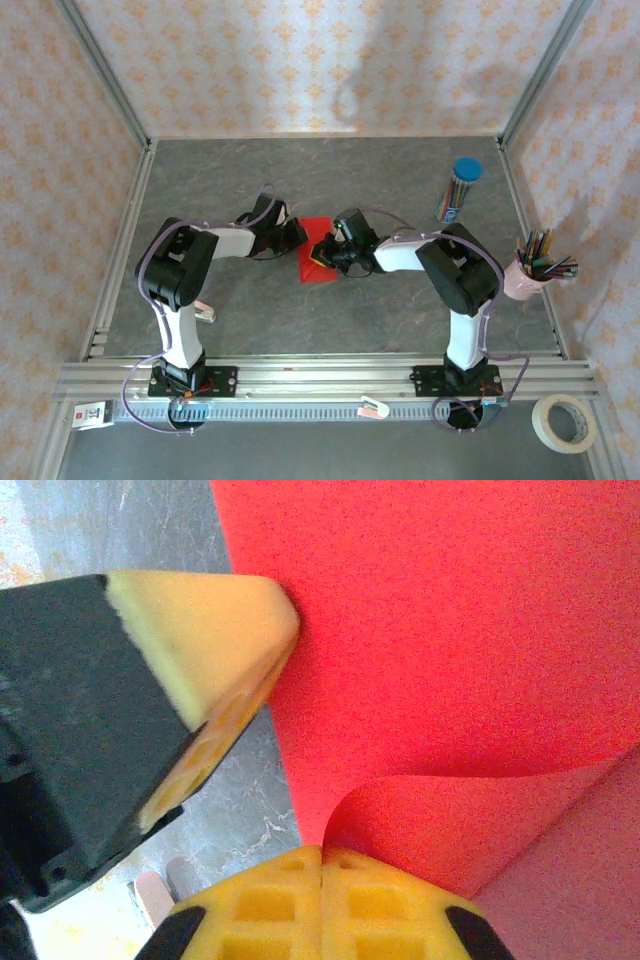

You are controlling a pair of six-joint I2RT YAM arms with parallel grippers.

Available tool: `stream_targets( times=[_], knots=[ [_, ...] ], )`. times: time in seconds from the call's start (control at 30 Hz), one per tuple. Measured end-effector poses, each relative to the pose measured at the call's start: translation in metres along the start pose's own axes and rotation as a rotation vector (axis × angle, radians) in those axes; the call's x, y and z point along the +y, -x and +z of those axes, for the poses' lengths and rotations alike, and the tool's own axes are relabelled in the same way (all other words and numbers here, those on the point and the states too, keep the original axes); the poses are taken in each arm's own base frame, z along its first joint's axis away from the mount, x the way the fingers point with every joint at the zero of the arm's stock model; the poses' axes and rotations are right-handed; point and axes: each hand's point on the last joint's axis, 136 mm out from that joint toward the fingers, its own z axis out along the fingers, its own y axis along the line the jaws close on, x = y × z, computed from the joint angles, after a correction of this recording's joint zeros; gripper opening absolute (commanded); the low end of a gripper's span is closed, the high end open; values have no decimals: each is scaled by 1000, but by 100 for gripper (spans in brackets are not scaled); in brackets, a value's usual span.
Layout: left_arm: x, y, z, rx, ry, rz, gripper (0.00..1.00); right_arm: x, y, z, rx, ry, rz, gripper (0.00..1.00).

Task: Fold a paper plane with a square sheet of paper (pick it up from the middle)

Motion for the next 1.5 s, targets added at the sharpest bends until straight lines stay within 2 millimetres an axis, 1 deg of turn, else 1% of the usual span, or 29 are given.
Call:
stream_targets(
  times=[0.17,0.3,0.43,1.03,1.5],
  knots=[
    [-17,17,-5,-31,-15,34,9,-2,1,0,-5,-10,3,0],
    [-13,23,-3,-39,-2,40,8,-3,1,0,-8,-16,4,0],
    [4,16,8,-5,39,19,7,-3,1,0,-9,-15,4,0],
    [4,17,9,-5,38,23,7,7,6,0,-34,38,17,0],
    [4,17,10,-4,37,23,7,2,5,4,-27,30,23,0]
  ],
)
